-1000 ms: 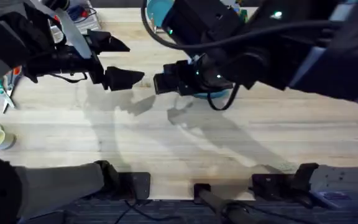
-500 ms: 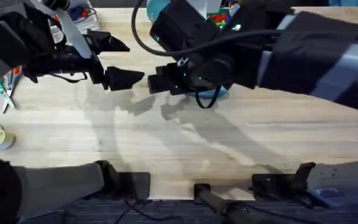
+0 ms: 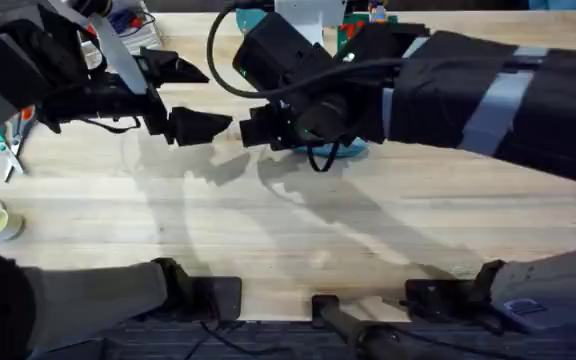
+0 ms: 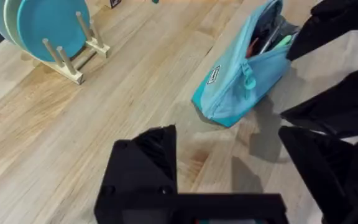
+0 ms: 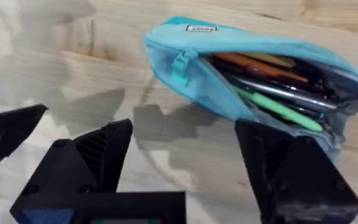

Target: Unzip the bag, pick up the pens from the table one at a time and place them inside, then zip the bag closed.

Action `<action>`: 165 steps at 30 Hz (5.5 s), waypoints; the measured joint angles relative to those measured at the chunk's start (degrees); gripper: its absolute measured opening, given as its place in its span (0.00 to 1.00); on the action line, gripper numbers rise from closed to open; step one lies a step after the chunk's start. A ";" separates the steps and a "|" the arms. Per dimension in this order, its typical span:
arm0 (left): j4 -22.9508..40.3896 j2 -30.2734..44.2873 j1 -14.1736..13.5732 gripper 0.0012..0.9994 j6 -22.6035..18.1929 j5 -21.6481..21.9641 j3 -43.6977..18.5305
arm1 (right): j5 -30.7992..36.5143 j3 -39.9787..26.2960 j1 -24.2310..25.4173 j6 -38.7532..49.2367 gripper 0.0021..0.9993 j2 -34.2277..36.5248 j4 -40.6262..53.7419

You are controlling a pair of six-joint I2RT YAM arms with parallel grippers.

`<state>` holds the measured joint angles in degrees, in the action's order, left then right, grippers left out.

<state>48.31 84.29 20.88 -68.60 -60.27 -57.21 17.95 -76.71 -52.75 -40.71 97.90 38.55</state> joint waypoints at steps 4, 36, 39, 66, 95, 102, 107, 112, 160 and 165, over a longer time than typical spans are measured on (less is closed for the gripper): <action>0.00 0.00 0.00 0.99 0.00 0.00 0.00 | 0.49 0.00 0.00 0.00 1.00 0.00 -1.78; -0.13 0.02 0.00 0.99 -0.02 0.02 0.00 | 5.26 0.00 -0.09 -1.98 0.95 4.51 -7.78; -0.13 0.00 0.00 0.99 0.00 0.02 0.00 | 6.13 0.00 -0.28 -3.26 0.95 4.51 -7.79; -0.13 0.00 0.00 0.99 -0.01 0.02 0.00 | 9.93 0.00 0.13 -11.83 0.84 7.70 -7.84; -0.13 0.01 0.00 0.99 -0.01 0.26 0.00 | 10.78 0.00 1.66 -11.63 0.03 7.70 -6.63; -0.12 0.02 0.00 0.99 -0.01 0.28 0.00 | 10.43 -2.24 1.66 -9.05 0.03 7.70 -3.40; -0.09 0.00 0.00 0.99 -0.02 0.26 0.00 | 10.32 -3.22 1.66 -8.46 0.03 7.70 -2.53; -0.09 0.02 0.00 0.99 -0.01 0.28 0.00 | 10.30 -3.30 1.66 -7.82 0.03 7.70 -2.32; -2.44 0.02 -0.03 0.96 -0.02 0.28 0.00 | 7.51 -8.63 1.60 -6.82 0.03 7.68 4.80; -5.14 0.11 -0.97 0.96 -0.04 0.28 0.00 | 7.51 -8.63 1.60 -6.82 0.03 7.70 4.80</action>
<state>43.17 84.40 19.92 -68.64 -59.99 -57.21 25.45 -85.34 -51.16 -47.53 105.60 43.35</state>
